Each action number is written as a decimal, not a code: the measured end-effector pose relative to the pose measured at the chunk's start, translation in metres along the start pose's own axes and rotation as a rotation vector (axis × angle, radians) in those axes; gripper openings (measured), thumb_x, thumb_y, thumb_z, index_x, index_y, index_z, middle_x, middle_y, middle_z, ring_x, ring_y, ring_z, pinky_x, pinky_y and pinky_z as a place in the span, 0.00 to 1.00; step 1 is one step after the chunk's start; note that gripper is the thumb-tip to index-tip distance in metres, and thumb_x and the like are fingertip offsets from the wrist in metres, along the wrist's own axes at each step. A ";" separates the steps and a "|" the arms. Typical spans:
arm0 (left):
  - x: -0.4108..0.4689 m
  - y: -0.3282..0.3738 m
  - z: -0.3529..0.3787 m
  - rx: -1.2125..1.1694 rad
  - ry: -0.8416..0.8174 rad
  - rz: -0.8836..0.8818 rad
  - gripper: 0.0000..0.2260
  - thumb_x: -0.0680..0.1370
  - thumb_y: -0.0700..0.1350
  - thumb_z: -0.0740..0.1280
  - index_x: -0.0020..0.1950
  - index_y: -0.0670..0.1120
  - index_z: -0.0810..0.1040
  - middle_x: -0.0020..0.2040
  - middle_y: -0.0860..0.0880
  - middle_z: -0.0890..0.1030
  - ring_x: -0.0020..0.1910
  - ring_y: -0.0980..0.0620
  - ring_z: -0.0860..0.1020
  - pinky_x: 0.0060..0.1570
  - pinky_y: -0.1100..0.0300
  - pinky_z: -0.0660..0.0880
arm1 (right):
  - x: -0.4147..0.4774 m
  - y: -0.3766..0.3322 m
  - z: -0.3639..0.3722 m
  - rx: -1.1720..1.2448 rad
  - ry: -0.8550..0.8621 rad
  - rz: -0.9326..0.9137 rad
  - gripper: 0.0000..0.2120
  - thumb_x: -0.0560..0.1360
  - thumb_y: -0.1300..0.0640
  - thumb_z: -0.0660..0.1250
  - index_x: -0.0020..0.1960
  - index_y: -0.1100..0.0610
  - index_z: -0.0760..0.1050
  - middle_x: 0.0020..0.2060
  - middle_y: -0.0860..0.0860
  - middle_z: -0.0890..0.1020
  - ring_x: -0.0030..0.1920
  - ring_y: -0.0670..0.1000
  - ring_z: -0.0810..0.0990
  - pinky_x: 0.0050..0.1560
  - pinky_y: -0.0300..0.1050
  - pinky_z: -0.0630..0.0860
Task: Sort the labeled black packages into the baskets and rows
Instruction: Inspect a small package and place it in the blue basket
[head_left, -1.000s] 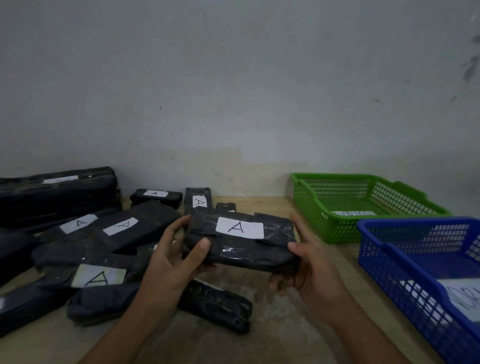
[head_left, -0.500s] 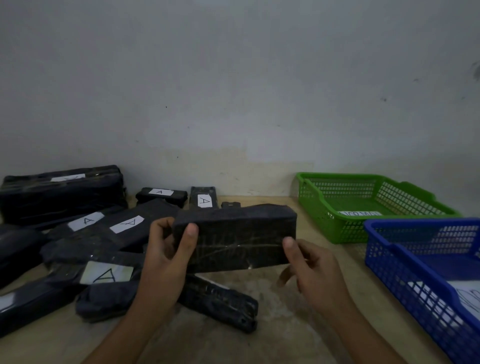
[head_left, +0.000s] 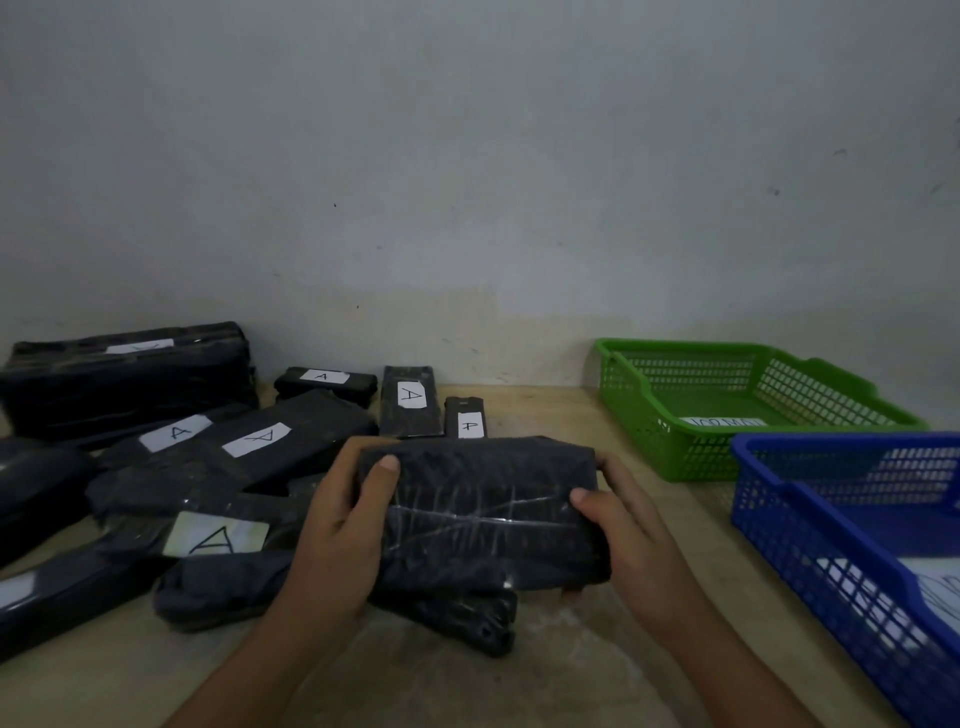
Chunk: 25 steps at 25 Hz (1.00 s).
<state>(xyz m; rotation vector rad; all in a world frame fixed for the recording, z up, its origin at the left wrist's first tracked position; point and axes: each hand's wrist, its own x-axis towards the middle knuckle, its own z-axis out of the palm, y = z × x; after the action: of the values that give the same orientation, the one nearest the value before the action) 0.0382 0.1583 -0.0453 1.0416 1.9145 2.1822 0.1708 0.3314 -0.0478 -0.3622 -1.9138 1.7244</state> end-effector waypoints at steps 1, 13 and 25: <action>-0.001 0.001 0.001 0.010 -0.020 0.002 0.08 0.81 0.40 0.57 0.48 0.44 0.76 0.38 0.50 0.81 0.37 0.58 0.79 0.36 0.71 0.74 | 0.000 -0.001 0.000 0.028 -0.026 0.013 0.10 0.73 0.57 0.64 0.53 0.49 0.77 0.41 0.52 0.84 0.36 0.53 0.83 0.31 0.48 0.79; -0.004 0.011 0.006 -0.238 -0.162 -0.319 0.25 0.78 0.31 0.61 0.65 0.58 0.69 0.45 0.51 0.86 0.34 0.44 0.84 0.26 0.53 0.80 | 0.004 -0.008 -0.010 0.290 0.102 0.123 0.09 0.75 0.57 0.66 0.54 0.56 0.78 0.37 0.55 0.84 0.26 0.51 0.81 0.17 0.38 0.71; 0.008 0.000 -0.005 -0.357 -0.087 -0.348 0.27 0.72 0.36 0.66 0.65 0.61 0.69 0.52 0.51 0.84 0.46 0.43 0.84 0.34 0.51 0.82 | 0.006 -0.003 -0.010 0.239 -0.054 0.047 0.33 0.74 0.76 0.60 0.70 0.46 0.65 0.47 0.66 0.84 0.27 0.60 0.81 0.18 0.41 0.72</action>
<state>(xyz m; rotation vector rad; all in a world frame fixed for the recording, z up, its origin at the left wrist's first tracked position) 0.0296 0.1576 -0.0419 0.6735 1.4607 2.1251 0.1719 0.3427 -0.0428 -0.2755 -1.7220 1.9858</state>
